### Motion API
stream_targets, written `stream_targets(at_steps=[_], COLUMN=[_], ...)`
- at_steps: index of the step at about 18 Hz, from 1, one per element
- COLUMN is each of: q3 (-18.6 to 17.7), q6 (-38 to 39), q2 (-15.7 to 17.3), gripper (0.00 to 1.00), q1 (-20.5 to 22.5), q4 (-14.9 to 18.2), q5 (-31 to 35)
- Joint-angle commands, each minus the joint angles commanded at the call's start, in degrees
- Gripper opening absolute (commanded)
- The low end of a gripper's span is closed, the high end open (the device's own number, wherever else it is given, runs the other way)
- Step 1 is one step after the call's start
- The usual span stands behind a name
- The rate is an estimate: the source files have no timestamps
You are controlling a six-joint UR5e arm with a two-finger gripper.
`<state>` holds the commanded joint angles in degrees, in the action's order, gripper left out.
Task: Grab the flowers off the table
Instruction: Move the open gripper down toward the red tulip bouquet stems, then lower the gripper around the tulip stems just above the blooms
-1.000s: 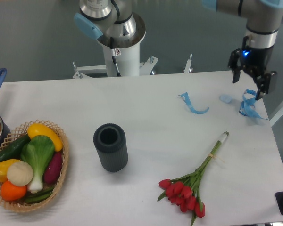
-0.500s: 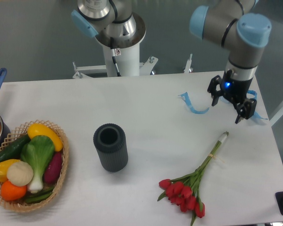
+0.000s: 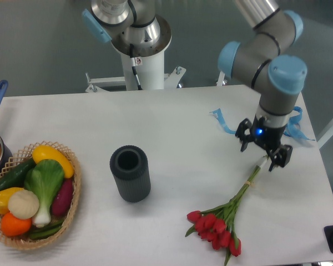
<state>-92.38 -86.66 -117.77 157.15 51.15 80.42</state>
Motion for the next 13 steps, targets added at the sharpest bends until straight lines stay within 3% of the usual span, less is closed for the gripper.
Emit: stream_targets(at_steps=[3, 5, 9, 13], q3=[1.1, 4.2, 5.0, 6.1], q6=[3.0, 5.6, 9.0, 9.8], q2=[-2.3, -4.7, -6.3, -8.8], gripper=[1.0, 1.0, 1.0, 1.0], q1=[-1.8, -3.2, -4.6, -5.6], q4=[-0.3, -0.6, -0.9, -4.8], q5=[-0.6, -0.6, -0.6, -0.7])
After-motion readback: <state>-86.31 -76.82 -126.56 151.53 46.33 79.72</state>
